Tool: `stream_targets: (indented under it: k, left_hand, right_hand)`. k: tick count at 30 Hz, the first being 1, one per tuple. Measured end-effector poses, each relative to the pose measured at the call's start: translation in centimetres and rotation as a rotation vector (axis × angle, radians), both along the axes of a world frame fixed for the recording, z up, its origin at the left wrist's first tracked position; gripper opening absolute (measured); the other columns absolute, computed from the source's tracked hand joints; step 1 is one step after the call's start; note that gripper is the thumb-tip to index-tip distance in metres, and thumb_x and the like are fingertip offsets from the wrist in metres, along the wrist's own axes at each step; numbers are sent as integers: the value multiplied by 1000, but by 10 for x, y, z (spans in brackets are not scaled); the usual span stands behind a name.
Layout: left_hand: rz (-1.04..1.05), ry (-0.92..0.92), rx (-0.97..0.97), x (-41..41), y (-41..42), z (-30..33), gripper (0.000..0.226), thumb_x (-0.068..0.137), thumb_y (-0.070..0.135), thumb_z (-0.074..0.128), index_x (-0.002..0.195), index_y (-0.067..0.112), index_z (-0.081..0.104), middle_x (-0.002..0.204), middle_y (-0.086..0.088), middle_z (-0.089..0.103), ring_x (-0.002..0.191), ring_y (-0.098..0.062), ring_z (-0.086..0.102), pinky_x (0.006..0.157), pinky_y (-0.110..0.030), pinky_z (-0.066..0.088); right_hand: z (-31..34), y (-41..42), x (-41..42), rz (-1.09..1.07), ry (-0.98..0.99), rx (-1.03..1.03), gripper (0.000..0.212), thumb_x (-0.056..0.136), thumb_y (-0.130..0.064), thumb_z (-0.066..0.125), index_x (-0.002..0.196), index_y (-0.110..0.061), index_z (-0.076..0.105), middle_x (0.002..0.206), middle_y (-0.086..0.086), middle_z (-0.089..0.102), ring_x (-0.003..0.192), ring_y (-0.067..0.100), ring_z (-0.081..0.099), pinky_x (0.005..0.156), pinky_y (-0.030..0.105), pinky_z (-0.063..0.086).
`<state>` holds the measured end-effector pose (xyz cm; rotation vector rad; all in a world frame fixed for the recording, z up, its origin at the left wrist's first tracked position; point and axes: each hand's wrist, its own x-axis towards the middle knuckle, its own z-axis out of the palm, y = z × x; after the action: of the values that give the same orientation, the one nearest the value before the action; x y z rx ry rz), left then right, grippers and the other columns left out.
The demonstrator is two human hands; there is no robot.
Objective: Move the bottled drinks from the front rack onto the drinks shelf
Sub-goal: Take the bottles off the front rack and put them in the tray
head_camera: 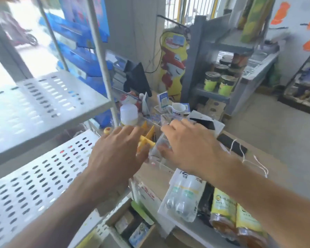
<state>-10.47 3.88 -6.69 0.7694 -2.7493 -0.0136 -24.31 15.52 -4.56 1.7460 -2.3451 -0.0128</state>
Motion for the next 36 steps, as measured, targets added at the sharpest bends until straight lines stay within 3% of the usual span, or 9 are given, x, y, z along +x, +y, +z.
stream_targets:
  k: [3,7,19,22,28,31,33,34,36]
  left_hand:
    - [148,-4,-5,48,-27,15,46,88,56,39,114,26,62,105,1,69,96,-28,66,73,-41,54]
    - [377,-15,36,117,-53,40,45,90,58,42,124,32,55,122,6,63,114,-24,59,84,-42,51]
    - [820,119,40,291,-118,54,47,93,58,44,132,31,48,131,5,58,118,-21,56,87,-39,47]
    - [878,150,29,314,-137,42,48,94,55,45,131,25,51,131,1,59,119,-23,55,91,-41,49]
    - [968,155,95,324,-166,21,50,96,53,43,134,20,46,132,-4,54,122,-25,50,93,-43,47]
    - [977,166,113,329,-176,19,50,97,52,42,134,20,45,133,-3,53,123,-25,48,94,-43,46]
    - [981,170,108,333,-183,19,50,97,51,43,134,18,45,133,-5,53,121,-26,49,94,-44,45]
    - [986,170,111,335,-186,19,50,97,51,43,134,17,45,132,-6,54,121,-27,50,94,-44,45]
    - [996,170,113,337,-190,18,50,97,51,43,135,17,45,131,-6,54,119,-27,50,92,-43,45]
  right_hand:
    - [22,-47,35,153,-11,-8,52,98,-61,30,126,-20,48,121,3,54,114,24,51,87,40,44]
    - [43,-104,88,339,9,-66,49,99,-58,34,127,-21,50,122,2,57,112,25,55,87,40,45]
    - [69,-264,259,711,-222,-175,49,93,-55,49,131,-23,50,116,2,65,104,28,63,85,40,52]
    - [66,-305,294,747,-352,-158,58,92,-54,55,136,-18,44,120,7,63,107,30,62,90,42,51]
    - [61,-379,358,701,-720,-65,93,86,-50,68,152,-9,17,147,16,41,130,28,46,91,27,36]
    - [62,-408,383,649,-875,-78,109,83,-52,72,154,-10,2,157,16,21,143,30,28,109,37,37]
    - [60,-425,395,636,-943,-77,109,84,-50,71,155,-8,-1,162,13,1,150,28,10,117,43,28]
    - [57,-433,400,624,-1002,-67,111,83,-49,73,155,-7,-1,163,12,2,150,28,11,118,44,27]
    - [48,-450,408,583,-1131,-66,116,78,-46,79,154,-11,-1,151,8,32,137,25,38,110,41,39]
